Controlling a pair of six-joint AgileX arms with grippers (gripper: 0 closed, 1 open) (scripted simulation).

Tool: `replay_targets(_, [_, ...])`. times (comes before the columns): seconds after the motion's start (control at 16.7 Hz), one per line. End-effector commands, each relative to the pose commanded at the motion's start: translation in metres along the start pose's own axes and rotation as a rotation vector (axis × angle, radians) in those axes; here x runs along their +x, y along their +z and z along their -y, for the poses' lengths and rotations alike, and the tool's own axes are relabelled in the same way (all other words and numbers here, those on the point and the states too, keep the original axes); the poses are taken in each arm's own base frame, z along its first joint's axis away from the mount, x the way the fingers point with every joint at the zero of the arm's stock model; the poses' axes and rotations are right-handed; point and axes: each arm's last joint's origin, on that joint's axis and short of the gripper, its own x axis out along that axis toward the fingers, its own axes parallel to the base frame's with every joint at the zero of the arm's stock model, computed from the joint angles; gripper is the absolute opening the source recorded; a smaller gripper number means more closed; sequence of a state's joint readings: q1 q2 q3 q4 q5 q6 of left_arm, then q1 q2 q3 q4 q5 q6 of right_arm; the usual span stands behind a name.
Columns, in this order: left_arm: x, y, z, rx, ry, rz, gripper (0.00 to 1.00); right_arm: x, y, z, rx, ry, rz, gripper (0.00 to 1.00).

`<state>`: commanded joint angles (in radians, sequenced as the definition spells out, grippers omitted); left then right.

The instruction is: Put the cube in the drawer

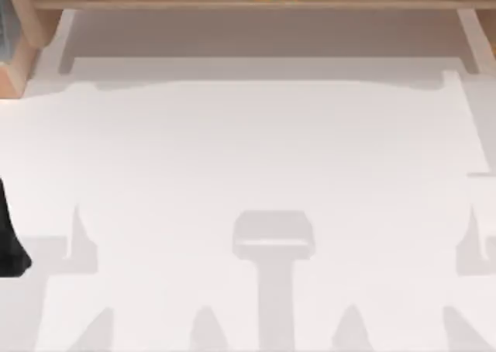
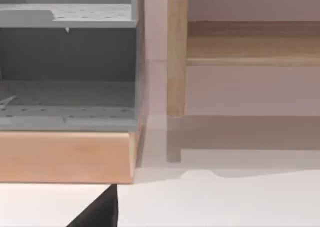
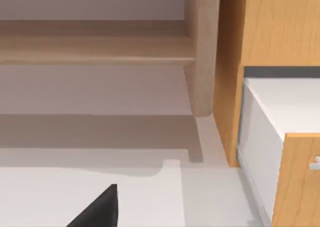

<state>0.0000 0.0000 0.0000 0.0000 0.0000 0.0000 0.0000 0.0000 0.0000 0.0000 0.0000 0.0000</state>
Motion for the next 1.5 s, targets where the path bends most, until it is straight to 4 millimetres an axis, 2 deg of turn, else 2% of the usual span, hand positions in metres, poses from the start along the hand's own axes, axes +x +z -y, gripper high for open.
replay_targets(0.18, [0.0, 0.0, 0.0, 0.0, 0.0, 0.0, 1.0, 0.0, 0.002, 0.0, 0.0, 0.0, 0.002, 1.0])
replay_targets(0.3, [0.0, 0.0, 0.0, 0.0, 0.0, 0.0, 1.0, 0.001, 0.014, -0.002, 0.002, -0.003, 0.013, 1.0])
replay_targets(0.48, [0.0, 0.0, 0.0, 0.0, 0.0, 0.0, 1.0, 0.009, 0.044, -0.006, 0.008, -0.009, 0.032, 1.0])
replay_targets(0.6, [0.0, 0.0, 0.0, 0.0, 0.0, 0.0, 1.0, 0.023, 0.071, -0.012, 0.013, -0.014, 0.041, 1.0])
replay_targets(0.78, [0.0, 0.0, 0.0, 0.0, 0.0, 0.0, 1.0, 0.059, 0.11, -0.028, 0.021, -0.021, 0.047, 1.0])
replay_targets(0.9, [0.0, 0.0, 0.0, 0.0, 0.0, 0.0, 1.0, 0.094, 0.129, -0.047, 0.026, -0.024, 0.046, 1.0])
replay_targets(1.02, [0.0, 0.0, 0.0, 0.0, 0.0, 0.0, 1.0, 0.135, 0.139, -0.074, 0.027, -0.026, 0.041, 1.0])
replay_targets(1.14, [0.0, 0.0, 0.0, 0.0, 0.0, 0.0, 1.0, 0.177, 0.136, -0.108, 0.027, -0.026, 0.033, 1.0])
replay_targets(1.26, [0.0, 0.0, 0.0, 0.0, 0.0, 0.0, 1.0, 0.215, 0.12, -0.147, 0.023, -0.024, 0.023, 1.0])
replay_targets(1.38, [0.0, 0.0, 0.0, 0.0, 0.0, 0.0, 1.0, 0.245, 0.095, -0.187, 0.017, -0.021, 0.013, 1.0])
replay_targets(1.5, [0.0, 0.0, 0.0, 0.0, 0.0, 0.0, 1.0, 0.265, 0.064, -0.224, 0.01, -0.018, 0.005, 1.0])
